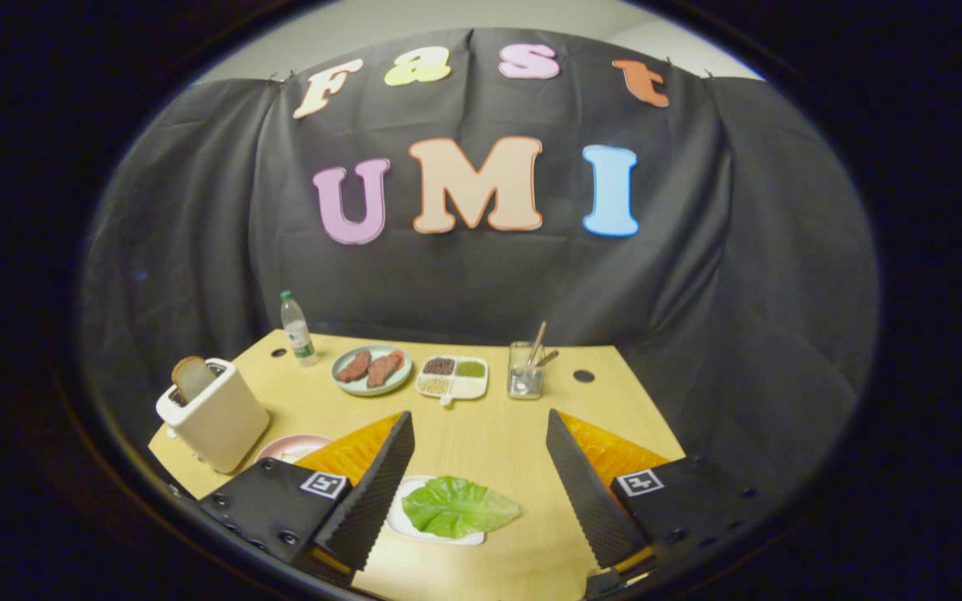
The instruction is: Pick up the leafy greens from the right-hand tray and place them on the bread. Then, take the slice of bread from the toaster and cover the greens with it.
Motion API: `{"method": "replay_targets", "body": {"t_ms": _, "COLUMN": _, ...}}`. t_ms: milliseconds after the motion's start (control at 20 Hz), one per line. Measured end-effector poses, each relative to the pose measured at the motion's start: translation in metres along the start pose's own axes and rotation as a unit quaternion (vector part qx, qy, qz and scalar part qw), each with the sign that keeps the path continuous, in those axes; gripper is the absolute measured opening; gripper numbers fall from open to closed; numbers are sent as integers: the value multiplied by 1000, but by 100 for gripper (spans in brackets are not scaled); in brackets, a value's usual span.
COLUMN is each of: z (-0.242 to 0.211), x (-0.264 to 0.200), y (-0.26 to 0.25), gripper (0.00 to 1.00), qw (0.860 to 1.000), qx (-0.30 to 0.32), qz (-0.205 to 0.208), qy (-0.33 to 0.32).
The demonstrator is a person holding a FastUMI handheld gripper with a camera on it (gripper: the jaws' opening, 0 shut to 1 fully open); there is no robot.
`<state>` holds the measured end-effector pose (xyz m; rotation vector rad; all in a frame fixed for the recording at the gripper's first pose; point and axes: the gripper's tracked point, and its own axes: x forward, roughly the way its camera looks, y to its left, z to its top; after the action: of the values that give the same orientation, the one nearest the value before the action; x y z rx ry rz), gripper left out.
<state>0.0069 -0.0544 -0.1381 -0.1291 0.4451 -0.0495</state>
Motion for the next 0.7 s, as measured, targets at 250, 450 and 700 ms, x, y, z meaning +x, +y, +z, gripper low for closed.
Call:
{"method": "replay_targets", "body": {"t_ms": 250, "z": -55, "x": 38, "y": -21, "gripper": 98, "qw": 995, "qx": 7, "qz": 16, "qy": 96}}
{"method": "replay_targets", "body": {"t_ms": 450, "z": -101, "x": 67, "y": -35, "gripper": 98, "qw": 983, "qx": 19, "qz": 31, "qy": 181}}
{"method": "replay_targets", "body": {"t_ms": 700, "z": -162, "x": 89, "y": -44, "gripper": 98, "qw": 948, "qx": 45, "qz": 69, "qy": 306}}
